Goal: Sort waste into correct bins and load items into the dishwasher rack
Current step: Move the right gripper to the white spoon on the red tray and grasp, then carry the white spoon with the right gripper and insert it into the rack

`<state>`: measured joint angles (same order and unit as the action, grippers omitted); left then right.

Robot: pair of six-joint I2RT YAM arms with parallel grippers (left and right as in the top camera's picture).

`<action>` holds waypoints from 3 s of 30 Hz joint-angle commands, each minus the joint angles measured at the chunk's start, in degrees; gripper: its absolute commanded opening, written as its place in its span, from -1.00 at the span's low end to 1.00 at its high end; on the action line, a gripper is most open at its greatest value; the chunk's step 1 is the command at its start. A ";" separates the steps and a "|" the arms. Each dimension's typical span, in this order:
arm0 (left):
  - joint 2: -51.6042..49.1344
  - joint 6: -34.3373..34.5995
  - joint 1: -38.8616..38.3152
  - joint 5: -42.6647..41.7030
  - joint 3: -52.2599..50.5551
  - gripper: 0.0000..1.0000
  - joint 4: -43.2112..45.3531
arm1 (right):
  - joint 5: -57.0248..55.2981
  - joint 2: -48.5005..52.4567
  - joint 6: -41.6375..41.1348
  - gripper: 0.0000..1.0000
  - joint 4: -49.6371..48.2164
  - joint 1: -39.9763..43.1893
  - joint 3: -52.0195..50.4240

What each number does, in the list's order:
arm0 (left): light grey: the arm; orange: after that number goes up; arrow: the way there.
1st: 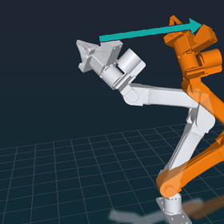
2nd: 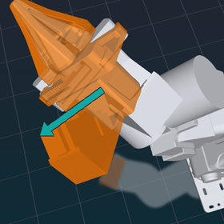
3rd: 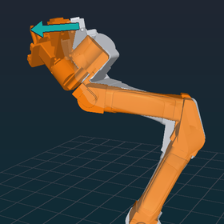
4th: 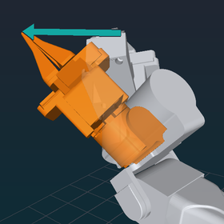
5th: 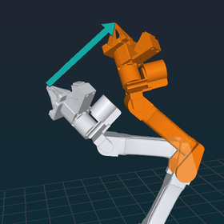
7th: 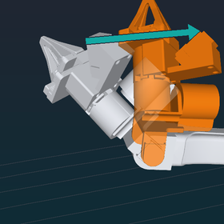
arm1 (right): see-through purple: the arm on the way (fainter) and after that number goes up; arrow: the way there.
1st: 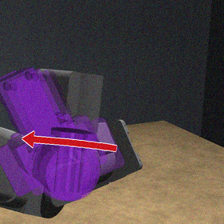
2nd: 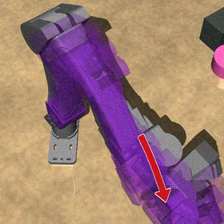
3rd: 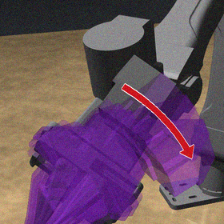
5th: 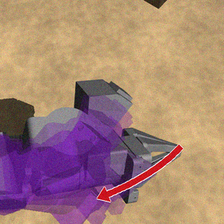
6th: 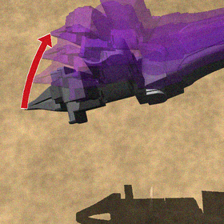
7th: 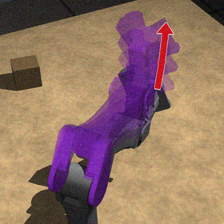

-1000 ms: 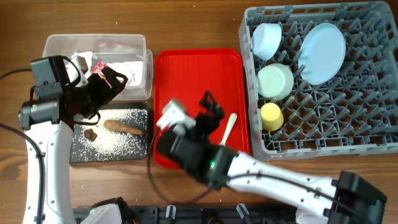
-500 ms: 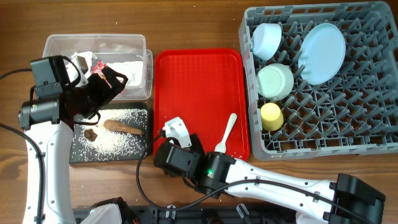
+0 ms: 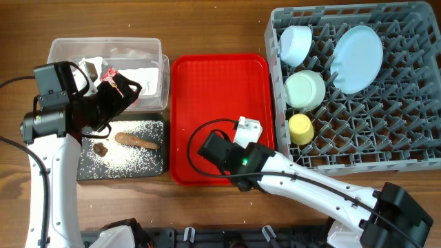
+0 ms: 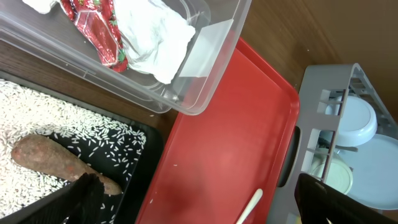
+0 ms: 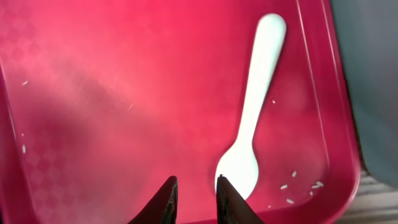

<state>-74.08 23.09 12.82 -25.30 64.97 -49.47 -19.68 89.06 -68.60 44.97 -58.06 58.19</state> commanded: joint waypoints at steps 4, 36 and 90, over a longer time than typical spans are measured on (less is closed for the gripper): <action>-0.17 0.31 0.33 0.13 -0.24 1.00 0.15 | 0.26 1.70 -9.38 -0.48 -4.48 0.55 -6.88; -0.17 0.31 0.33 0.13 -0.24 0.99 0.15 | 2.56 3.63 -9.31 -0.88 -18.75 1.20 -15.76; -0.17 0.31 0.33 0.13 -0.24 0.99 0.15 | 11.85 -11.28 70.36 -0.30 -30.38 58.90 -13.84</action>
<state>-74.08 23.09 12.82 -25.30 64.97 -49.47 -8.75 77.58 1.28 14.92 0.71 43.55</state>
